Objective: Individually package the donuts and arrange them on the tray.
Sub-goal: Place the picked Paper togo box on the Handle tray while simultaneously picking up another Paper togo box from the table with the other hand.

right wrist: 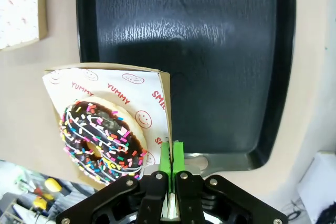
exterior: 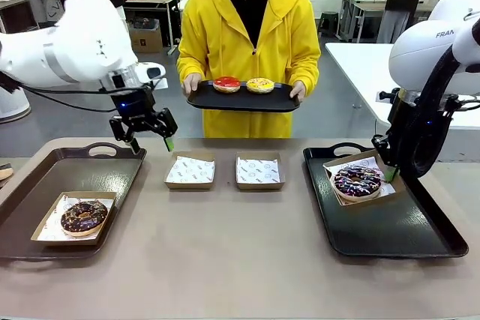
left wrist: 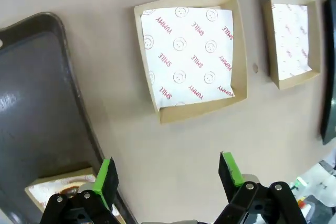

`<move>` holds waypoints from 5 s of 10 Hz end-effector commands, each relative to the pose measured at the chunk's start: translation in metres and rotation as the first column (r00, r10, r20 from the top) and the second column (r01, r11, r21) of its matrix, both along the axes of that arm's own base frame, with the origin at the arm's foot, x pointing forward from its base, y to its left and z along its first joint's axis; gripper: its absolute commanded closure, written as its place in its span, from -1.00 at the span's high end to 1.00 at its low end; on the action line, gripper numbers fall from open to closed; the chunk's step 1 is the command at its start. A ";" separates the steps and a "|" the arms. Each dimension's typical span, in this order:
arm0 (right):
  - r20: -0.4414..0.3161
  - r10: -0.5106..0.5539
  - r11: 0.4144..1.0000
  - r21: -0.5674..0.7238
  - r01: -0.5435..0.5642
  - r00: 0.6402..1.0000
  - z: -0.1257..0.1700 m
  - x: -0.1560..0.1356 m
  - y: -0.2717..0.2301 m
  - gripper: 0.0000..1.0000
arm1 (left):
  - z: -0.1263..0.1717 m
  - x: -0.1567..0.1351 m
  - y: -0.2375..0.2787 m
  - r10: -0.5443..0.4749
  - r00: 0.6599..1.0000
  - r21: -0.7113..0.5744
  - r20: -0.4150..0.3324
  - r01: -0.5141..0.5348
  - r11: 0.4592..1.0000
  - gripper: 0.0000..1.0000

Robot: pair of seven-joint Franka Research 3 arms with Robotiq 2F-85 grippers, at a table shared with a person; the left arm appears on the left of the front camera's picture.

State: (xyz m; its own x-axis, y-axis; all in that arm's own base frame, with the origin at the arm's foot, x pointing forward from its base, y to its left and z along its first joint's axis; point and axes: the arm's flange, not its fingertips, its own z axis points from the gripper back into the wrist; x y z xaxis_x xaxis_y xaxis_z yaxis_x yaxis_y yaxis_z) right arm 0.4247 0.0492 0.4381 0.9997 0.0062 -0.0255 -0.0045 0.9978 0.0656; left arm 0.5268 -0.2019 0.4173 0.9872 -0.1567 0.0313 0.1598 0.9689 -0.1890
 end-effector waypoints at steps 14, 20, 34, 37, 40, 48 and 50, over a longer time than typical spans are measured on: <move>0.002 -0.002 1.000 0.001 0.002 1.000 0.002 -0.001 0.000 -0.97 | -0.038 0.015 -0.028 -0.067 0.996 0.141 0.060 0.058 0.988 1.00; -0.026 -0.027 0.998 -0.049 0.026 0.999 -0.032 -0.010 0.001 -0.97 | -0.046 0.034 -0.025 -0.051 0.993 0.154 0.103 0.034 0.987 1.00; -0.035 -0.092 0.992 -0.092 0.088 0.995 -0.087 -0.007 0.000 -0.97 | -0.069 0.072 -0.039 -0.023 0.999 0.168 0.038 0.017 0.986 1.00; -0.036 -0.093 0.992 -0.088 0.090 0.995 -0.087 -0.008 0.000 -0.97 | -0.077 0.077 -0.036 -0.009 1.000 0.170 0.027 0.004 0.985 1.00; -0.035 -0.099 0.993 -0.075 0.096 0.994 -0.089 -0.007 -0.002 -0.97 | -0.083 0.075 -0.037 0.033 0.999 0.182 0.027 -0.037 0.983 1.00; -0.056 -0.079 0.996 -0.045 0.077 0.995 -0.090 -0.007 -0.006 1.00 | -0.087 0.076 -0.037 0.046 0.999 0.172 0.004 -0.046 0.984 -0.70; -0.056 -0.086 0.996 -0.033 0.084 0.995 -0.090 -0.008 -0.008 1.00 | -0.087 0.077 -0.037 0.045 0.999 0.170 0.001 -0.045 0.984 -1.00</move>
State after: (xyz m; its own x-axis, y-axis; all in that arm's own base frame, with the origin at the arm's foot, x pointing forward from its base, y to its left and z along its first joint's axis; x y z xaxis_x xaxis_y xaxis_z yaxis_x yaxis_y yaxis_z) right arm 0.4199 0.0451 0.3518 0.9928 -0.0812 -0.0885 0.0819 0.9966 0.0047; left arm 0.5984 -0.2350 0.3280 0.9909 -0.1339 0.0124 0.1343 0.9901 -0.0399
